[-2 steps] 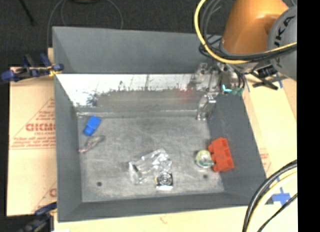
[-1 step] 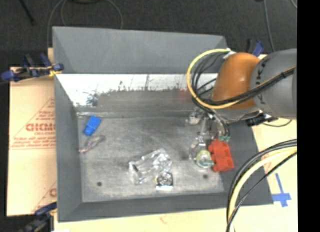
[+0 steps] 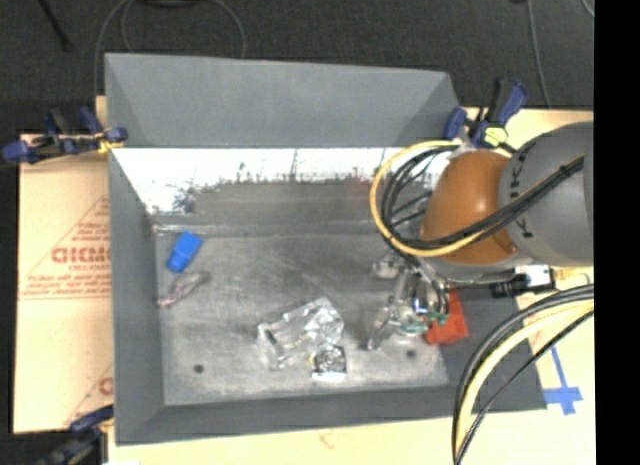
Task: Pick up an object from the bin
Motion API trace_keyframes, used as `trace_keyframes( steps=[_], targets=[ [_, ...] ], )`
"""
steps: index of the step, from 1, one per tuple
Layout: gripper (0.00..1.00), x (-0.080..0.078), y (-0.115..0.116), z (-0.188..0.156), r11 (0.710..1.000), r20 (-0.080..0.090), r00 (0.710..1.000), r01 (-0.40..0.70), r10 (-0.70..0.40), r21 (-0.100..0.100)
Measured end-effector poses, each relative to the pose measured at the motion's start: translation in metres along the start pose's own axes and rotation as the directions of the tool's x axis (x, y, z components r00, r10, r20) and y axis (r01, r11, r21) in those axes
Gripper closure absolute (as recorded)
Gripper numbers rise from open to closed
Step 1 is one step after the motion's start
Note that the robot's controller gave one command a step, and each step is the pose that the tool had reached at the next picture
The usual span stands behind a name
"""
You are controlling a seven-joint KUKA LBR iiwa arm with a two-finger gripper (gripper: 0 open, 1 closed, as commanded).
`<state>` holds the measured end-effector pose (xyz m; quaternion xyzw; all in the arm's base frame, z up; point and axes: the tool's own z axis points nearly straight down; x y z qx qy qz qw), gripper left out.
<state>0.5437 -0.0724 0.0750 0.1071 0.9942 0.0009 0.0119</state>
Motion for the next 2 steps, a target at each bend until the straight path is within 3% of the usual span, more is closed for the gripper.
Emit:
trace_keyframes(
  steps=[1, 2],
  targets=[
    [0.00, 0.0440, 0.1161, -0.0036, 0.966, -0.017, 0.966, 0.258, -0.258, 0.001],
    [1.00, 0.0410, 0.1150, -0.0056, 0.967, -0.008, 0.967, 0.256, -0.256, 0.000]
  ],
)
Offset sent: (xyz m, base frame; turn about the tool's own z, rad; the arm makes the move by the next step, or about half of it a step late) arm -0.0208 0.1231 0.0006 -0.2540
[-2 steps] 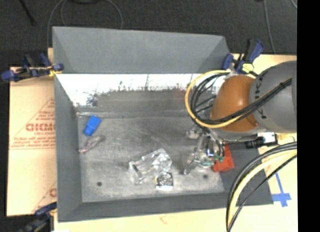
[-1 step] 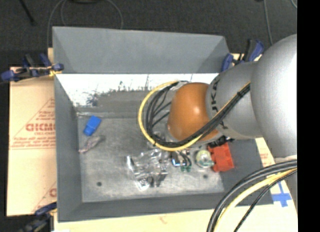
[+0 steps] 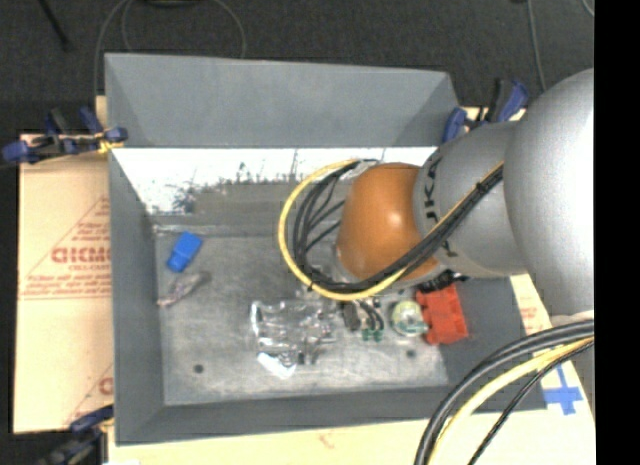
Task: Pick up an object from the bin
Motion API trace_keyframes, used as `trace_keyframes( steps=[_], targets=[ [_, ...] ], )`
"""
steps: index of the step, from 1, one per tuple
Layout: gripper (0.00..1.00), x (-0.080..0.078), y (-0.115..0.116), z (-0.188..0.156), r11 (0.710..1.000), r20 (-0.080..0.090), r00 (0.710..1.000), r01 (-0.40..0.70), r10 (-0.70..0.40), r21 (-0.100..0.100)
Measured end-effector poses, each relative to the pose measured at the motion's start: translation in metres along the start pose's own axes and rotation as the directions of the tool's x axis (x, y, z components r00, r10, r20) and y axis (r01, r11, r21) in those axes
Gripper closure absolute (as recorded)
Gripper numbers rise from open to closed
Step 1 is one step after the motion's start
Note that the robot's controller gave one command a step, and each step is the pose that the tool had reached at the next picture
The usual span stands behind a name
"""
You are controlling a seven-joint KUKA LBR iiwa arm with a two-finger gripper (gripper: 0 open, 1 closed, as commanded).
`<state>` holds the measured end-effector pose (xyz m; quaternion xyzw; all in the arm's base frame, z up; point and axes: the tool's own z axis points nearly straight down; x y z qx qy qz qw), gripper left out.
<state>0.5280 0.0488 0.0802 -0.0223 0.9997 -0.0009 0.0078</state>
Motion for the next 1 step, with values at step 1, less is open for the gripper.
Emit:
trace_keyframes(
  steps=[1],
  targets=[
    [0.00, 0.0029, 0.0002, 0.0024, 1.000, -0.009, 1.000, 0.001, -0.001, 0.000]
  ],
)
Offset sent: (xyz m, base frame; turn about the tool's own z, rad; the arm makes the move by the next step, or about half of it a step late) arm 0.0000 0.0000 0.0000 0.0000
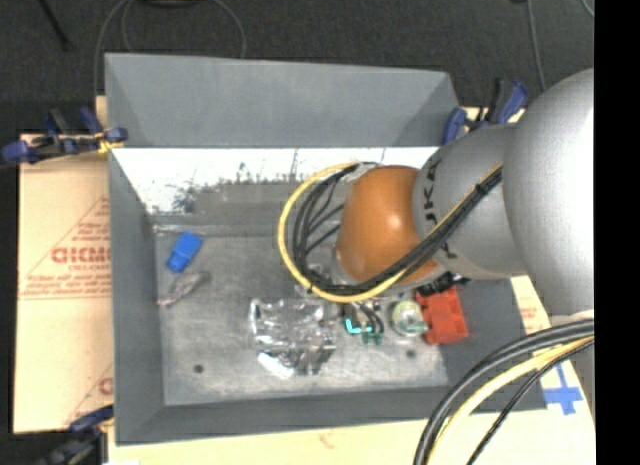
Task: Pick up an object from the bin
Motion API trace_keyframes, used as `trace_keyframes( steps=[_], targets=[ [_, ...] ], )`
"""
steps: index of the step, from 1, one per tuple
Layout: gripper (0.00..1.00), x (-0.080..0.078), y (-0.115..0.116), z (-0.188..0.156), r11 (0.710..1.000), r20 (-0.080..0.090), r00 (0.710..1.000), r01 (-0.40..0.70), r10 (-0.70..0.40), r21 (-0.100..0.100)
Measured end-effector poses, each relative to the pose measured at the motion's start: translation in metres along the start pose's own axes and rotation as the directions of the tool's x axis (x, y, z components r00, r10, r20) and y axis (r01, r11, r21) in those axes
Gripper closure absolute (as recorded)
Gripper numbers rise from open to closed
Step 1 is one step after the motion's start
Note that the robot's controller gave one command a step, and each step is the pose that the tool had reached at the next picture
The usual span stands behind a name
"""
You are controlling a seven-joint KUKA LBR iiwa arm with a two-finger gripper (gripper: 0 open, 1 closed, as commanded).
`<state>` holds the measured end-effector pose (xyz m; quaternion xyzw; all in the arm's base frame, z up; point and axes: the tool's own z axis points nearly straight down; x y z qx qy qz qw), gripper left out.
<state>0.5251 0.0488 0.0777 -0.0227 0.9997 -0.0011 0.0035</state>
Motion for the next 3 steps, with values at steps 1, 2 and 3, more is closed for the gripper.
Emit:
trace_keyframes(
  steps=[1, 2, 3],
  targets=[
    [1.00, -0.003, 0.000, -0.002, 1.000, 0.012, 1.000, 0.001, -0.001, 0.000],
    [1.00, 0.005, -0.004, -0.150, 0.999, 0.001, 0.999, 0.040, -0.040, 0.000],
    [1.00, 0.027, 0.035, -0.128, 0.999, -0.010, 0.999, 0.040, -0.040, -0.004]
  ],
)
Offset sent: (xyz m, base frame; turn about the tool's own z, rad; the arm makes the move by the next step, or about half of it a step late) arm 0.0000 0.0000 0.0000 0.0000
